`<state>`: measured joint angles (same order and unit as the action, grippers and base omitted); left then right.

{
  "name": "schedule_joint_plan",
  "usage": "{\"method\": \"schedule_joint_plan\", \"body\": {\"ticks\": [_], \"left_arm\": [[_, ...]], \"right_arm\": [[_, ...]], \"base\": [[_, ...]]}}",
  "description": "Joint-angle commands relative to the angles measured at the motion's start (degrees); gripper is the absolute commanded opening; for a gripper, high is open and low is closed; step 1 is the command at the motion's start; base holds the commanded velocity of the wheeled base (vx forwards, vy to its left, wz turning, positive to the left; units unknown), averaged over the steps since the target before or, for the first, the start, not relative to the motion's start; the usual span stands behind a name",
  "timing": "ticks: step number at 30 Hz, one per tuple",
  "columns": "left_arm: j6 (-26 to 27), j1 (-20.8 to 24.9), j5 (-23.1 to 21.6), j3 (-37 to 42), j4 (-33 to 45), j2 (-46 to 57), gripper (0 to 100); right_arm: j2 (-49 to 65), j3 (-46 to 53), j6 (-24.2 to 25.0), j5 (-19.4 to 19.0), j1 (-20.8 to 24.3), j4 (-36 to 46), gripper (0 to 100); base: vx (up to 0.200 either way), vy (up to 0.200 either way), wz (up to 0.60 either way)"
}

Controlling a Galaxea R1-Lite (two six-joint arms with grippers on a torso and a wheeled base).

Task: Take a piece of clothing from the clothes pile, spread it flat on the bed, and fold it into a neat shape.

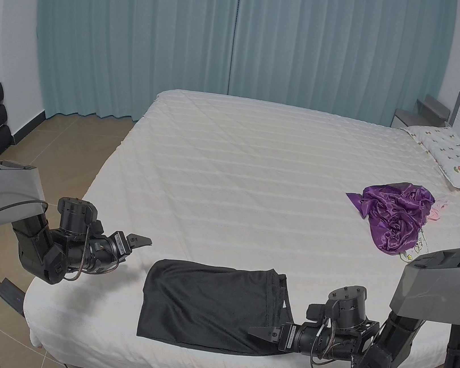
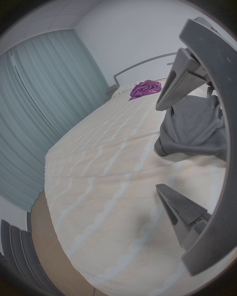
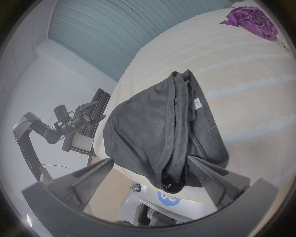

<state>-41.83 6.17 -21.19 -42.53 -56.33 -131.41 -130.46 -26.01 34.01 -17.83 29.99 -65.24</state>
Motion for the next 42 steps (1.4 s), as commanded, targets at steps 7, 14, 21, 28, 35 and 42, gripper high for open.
{"method": "schedule_joint_plan", "body": {"ticks": [7,14,21,28,35,42], "left_arm": [[0.0,0.0,0.0,0.0,-0.2,0.1,100],[0.0,0.1,0.0,0.0,-0.1,0.1,100],[0.0,0.2,0.0,0.0,-0.1,0.0,100],[0.1,0.4,0.1,0.1,-0.1,-0.1,100],[0.1,0.4,0.1,0.1,0.0,-0.1,100],[0.1,0.5,0.1,0.1,0.1,-0.2,100]], "right_arm": [[-0.5,1.1,-4.8,2.5,-0.8,2.4,0],[1.2,3.0,-5.1,2.7,-1.7,2.5,0],[2.0,5.4,-7.6,2.7,-3.4,2.3,0],[0.1,4.8,-9.6,2.9,-4.0,2.1,100],[4.0,2.1,-9.5,2.6,-7.4,0.6,100],[1.9,-12.4,-1.5,3.1,-9.2,5.5,100]], "base": [[0.0,0.0,0.0],[0.0,0.0,0.0],[0.0,0.0,0.0],[0.0,0.0,0.0],[0.0,0.0,0.0],[0.0,0.0,0.0]]}}
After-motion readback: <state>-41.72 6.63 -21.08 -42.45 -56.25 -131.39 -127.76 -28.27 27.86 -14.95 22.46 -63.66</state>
